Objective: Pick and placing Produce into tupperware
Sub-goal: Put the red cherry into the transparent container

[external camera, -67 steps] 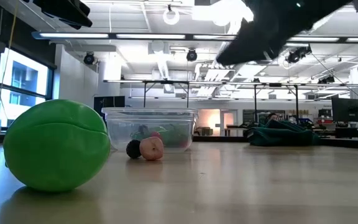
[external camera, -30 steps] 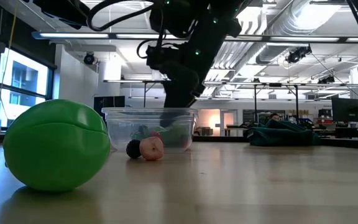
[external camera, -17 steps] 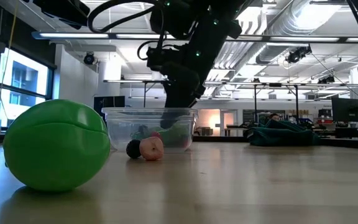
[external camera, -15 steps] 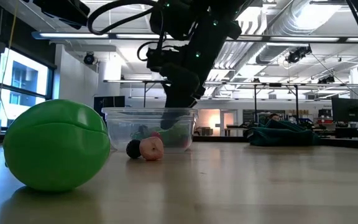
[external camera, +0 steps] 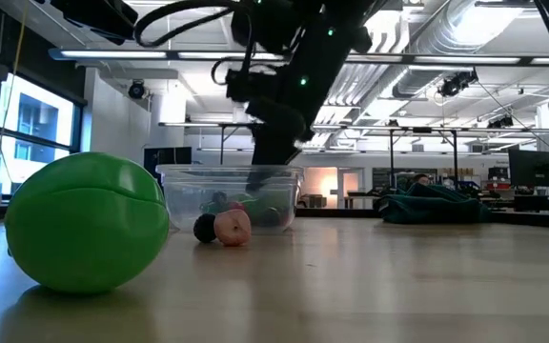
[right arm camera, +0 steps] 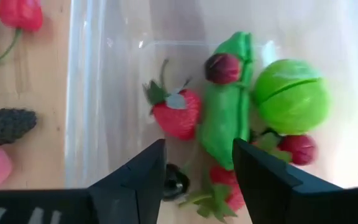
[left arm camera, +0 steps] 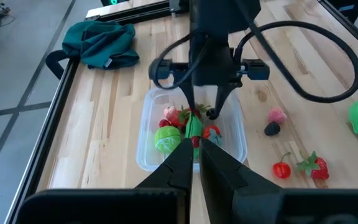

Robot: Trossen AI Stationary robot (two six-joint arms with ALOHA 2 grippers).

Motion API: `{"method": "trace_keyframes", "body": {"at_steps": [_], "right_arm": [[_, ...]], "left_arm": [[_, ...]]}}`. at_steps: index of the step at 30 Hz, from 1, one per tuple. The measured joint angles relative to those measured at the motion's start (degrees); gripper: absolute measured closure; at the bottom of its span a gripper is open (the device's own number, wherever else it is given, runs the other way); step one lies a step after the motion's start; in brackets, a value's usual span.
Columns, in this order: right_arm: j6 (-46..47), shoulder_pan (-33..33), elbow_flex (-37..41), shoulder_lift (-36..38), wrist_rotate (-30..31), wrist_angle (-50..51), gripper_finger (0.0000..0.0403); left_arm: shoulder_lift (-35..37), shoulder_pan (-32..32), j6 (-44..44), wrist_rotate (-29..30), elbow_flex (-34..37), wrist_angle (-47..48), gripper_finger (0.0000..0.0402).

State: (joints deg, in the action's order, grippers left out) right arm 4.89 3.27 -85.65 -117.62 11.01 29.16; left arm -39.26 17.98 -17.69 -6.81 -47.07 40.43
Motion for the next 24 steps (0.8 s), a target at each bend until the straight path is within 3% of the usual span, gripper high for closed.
{"method": "trace_keyframes", "body": {"at_steps": [5,11,18,24], "right_arm": [[-0.44,1.91,-0.13,4.22,5.84,0.85,0.0226],[1.70,7.25,0.26,11.56,17.14,4.55,0.0226],[13.44,17.43,0.33,16.43,31.33,15.06,0.0226],[29.30,26.55,0.39,16.81,40.37,26.69,0.0226]], "left_arm": [[0.00,-0.01,0.00,-0.02,0.00,0.00,0.0383],[0.00,0.01,0.00,0.01,0.00,-0.05,0.0383],[0.01,0.00,0.00,0.01,0.00,-0.01,0.0383],[0.02,0.01,0.00,0.00,-0.01,0.01,0.0383]]}}
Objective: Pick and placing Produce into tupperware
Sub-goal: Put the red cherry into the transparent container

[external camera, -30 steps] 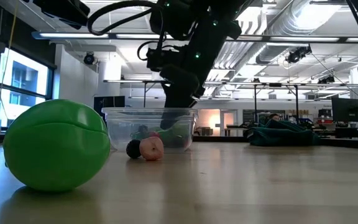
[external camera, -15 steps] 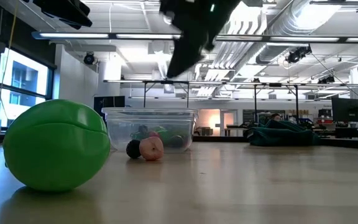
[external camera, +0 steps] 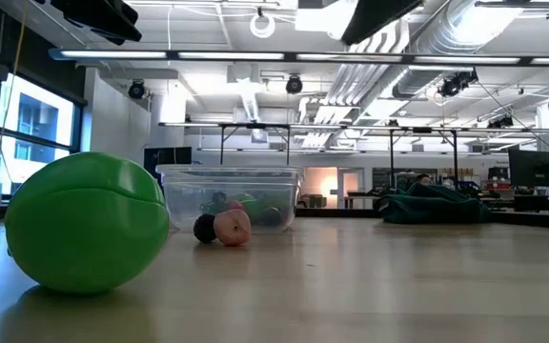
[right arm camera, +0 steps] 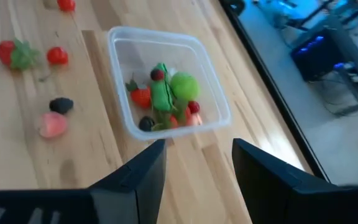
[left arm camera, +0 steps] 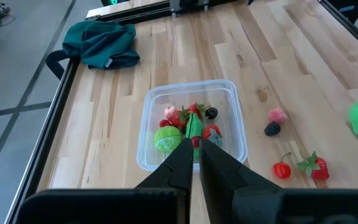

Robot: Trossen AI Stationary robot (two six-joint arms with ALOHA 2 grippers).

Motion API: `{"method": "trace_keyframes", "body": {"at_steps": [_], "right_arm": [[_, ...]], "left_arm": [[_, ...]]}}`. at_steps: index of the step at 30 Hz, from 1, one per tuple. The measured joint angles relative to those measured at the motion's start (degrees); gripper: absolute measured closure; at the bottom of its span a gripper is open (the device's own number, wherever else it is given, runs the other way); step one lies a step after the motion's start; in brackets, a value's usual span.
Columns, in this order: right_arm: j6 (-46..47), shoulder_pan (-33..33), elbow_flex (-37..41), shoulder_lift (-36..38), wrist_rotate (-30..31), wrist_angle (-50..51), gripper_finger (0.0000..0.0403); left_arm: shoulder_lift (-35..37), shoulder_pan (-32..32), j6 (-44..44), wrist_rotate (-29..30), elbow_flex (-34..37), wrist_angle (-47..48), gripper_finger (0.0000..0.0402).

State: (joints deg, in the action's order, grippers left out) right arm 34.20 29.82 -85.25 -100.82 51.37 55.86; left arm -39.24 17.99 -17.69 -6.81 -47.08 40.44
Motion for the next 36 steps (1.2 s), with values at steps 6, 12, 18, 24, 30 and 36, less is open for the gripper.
{"method": "trace_keyframes", "body": {"at_steps": [6,12,18,24,30,36], "right_arm": [[18.05,7.03,0.01,0.00,4.97,10.65,0.0226],[32.24,11.62,5.35,1.25,8.40,14.76,0.0226],[34.12,12.14,18.40,5.92,6.40,-2.13,0.0226],[14.41,5.91,32.73,11.97,-3.15,-34.79,0.0226],[-12.74,-8.19,42.82,19.37,-21.82,-64.49,0.0226],[-29.32,-23.19,41.91,26.15,-37.26,-66.58,0.0226]], "left_arm": [[-0.02,-0.01,0.00,0.00,0.00,0.01,0.0383],[-0.02,-0.02,0.00,0.01,0.01,0.01,0.0383],[0.00,-0.01,0.00,0.00,0.00,0.01,0.0383],[0.00,-0.01,0.00,0.01,0.01,-0.01,0.0383],[0.00,0.01,0.00,-0.02,0.01,0.01,0.0383],[-0.02,-0.02,0.00,0.01,0.00,0.01,0.0383]]}}
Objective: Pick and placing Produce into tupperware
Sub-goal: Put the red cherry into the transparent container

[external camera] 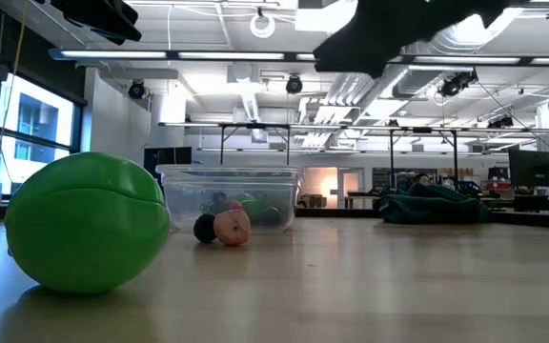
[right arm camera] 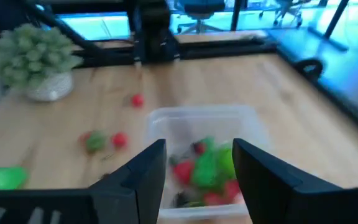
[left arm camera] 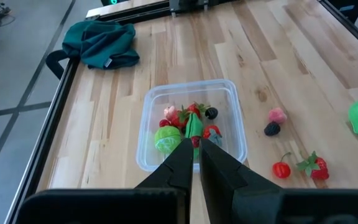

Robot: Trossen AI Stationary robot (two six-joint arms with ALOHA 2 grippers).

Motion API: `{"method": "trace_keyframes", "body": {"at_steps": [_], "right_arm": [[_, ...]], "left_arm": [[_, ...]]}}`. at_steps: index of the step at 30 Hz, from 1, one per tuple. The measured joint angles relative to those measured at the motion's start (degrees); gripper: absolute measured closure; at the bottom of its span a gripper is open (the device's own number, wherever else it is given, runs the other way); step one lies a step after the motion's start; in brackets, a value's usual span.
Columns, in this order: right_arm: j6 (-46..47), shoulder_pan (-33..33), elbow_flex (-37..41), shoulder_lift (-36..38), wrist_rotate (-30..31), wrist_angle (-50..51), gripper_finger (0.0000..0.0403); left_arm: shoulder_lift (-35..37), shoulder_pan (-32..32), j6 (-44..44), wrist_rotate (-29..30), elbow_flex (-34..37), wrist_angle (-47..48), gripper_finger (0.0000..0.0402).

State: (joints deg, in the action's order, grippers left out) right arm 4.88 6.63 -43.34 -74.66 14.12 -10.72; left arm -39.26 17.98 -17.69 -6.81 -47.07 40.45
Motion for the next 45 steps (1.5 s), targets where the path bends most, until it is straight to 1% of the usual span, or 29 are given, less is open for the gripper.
{"method": "trace_keyframes", "body": {"at_steps": [2,4,7,10,12,18,21,24,29,32,35,38,42,45], "right_arm": [[-3.20,-4.05,-2.88,1.39,-3.45,3.67,0.0226],[-5.13,-7.40,-6.87,2.26,-5.92,10.46,0.0226],[-8.52,-10.85,-14.80,2.13,-7.05,21.57,0.0226],[-9.92,-12.72,-21.83,1.88,-7.21,29.85,0.0226],[-9.97,-13.40,-25.07,1.87,-7.70,34.44,0.0226],[-8.07,-15.42,-30.45,2.07,-8.18,46.97,0.0226],[-6.73,-16.40,-30.83,2.06,-10.04,51.45,0.0227],[-6.36,-16.35,-30.81,2.04,-12.62,54.82,0.0238],[-4.85,-15.08,-30.74,2.44,-14.22,56.87,0.0273],[-4.84,-13.53,-30.73,2.85,-13.58,56.67,0.0295],[-4.85,-12.58,-28.40,3.93,-13.24,54.68,0.0314],[-4.85,-12.50,-23.68,6.66,-13.12,50.44,0.0327],[-4.88,-13.09,-18.25,11.08,-13.29,45.92,0.0334],[-5.16,-13.11,-15.48,14.14,-13.39,44.75,0.0334]], "left_arm": [[0.00,0.00,0.00,0.00,0.00,0.00,0.0383],[0.01,0.02,0.00,-0.02,0.00,0.00,0.0383],[0.00,0.00,0.00,-0.02,0.00,-0.01,0.0383],[0.00,0.02,0.00,0.00,0.00,0.00,0.0383],[0.02,0.02,0.00,-0.02,0.00,-0.02,0.0383],[0.02,0.02,0.00,-0.02,0.00,0.00,0.0383],[0.01,0.02,0.00,-0.02,0.00,0.00,0.0383],[0.02,0.01,0.00,0.00,-0.01,-0.01,0.0383],[0.02,0.01,0.00,-0.02,0.00,0.00,0.0383],[0.01,0.02,0.00,-0.02,0.00,0.00,0.0383],[0.00,0.01,0.00,-0.02,0.00,0.00,0.0383],[0.00,0.02,0.00,-0.02,0.00,-0.01,0.0383],[0.00,0.02,0.00,-0.01,0.00,-0.01,0.0383],[0.02,0.02,0.00,0.00,0.00,-0.02,0.0383]]}}
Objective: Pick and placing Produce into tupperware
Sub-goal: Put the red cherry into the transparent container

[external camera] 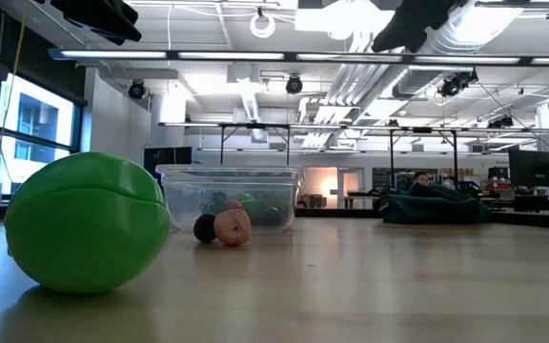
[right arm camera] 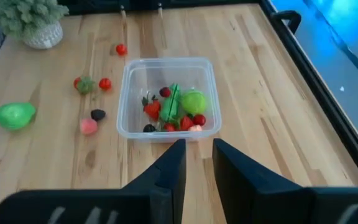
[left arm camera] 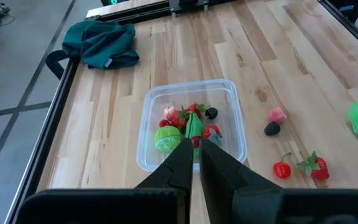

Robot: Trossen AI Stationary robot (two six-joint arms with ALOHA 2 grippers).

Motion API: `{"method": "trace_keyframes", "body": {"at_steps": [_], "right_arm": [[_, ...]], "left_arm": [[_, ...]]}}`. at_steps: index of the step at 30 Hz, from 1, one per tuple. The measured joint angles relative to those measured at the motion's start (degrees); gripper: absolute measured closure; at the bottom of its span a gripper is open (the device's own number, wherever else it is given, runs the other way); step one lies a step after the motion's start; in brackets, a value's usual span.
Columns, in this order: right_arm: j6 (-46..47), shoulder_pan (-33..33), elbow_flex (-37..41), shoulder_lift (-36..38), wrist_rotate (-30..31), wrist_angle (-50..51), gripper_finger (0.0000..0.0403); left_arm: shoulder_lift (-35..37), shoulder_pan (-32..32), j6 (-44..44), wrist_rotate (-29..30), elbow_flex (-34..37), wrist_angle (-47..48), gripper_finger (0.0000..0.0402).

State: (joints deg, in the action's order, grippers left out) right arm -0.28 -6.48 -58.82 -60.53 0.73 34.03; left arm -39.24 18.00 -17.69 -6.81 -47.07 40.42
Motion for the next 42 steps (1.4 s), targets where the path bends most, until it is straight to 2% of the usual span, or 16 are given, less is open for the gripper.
{"method": "trace_keyframes", "body": {"at_steps": [7,37,42], "right_arm": [[0.45,0.00,3.54,4.01,-0.20,0.07,0.0335],[0.32,0.07,3.51,4.02,-0.17,0.60,0.0334],[0.29,0.07,3.51,3.99,-0.15,0.61,0.0334]], "left_arm": [[-0.01,-0.01,0.00,-0.01,0.00,0.00,0.0383],[0.00,-0.02,-0.27,0.00,0.00,0.01,0.0383],[-0.01,-0.02,-12.86,3.22,-0.01,-0.01,0.0383]]}}
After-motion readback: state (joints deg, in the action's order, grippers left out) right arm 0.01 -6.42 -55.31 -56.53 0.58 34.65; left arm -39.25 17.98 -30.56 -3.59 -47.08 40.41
